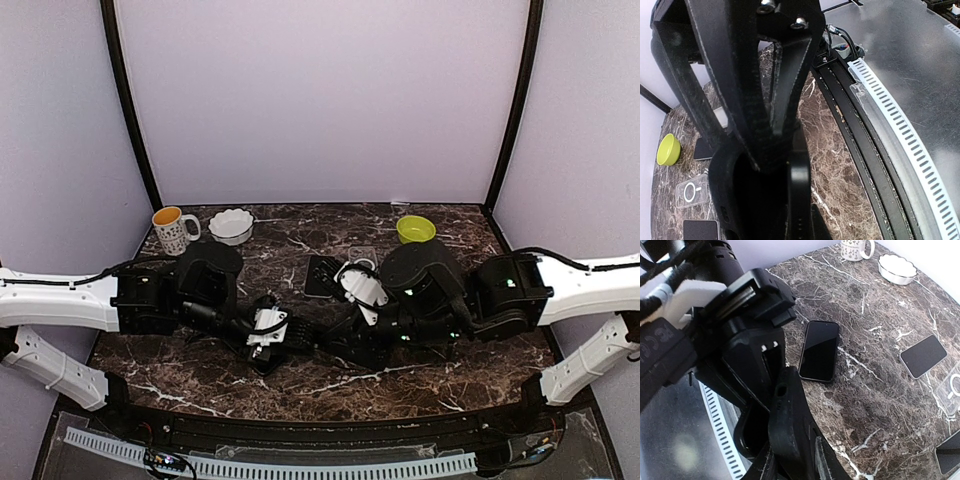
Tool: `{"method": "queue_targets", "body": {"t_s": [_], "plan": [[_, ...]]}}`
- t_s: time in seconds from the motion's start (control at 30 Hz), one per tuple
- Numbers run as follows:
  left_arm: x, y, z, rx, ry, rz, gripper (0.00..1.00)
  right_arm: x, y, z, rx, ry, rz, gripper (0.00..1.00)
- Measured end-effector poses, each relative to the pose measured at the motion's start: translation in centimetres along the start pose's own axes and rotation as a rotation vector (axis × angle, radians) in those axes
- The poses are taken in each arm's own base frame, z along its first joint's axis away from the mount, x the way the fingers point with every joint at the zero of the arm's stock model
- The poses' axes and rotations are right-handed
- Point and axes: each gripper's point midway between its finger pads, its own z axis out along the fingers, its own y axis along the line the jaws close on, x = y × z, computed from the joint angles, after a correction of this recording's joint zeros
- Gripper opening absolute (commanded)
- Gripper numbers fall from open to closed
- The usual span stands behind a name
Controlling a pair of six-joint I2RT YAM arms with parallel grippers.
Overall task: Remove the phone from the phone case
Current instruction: Remove the phone case from the phone.
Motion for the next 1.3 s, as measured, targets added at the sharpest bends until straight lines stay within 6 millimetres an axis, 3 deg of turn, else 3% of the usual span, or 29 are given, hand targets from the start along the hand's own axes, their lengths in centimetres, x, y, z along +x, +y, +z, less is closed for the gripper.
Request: {"method": "queue_targets", "body": {"t_s": [1.07,1.3], "plan": [[0.1,-0.1,-0.1,0.022,-0.017,-0.012,0.0,2.0,-0.3,0.0,0.019,0.039,0.007,0.27],[0.2,-0.1,-0.1,0.025,-0.017,-0.017,0.0,3.3,-1.0,0.1,0.042,0.053,0.018,0.27]]}}
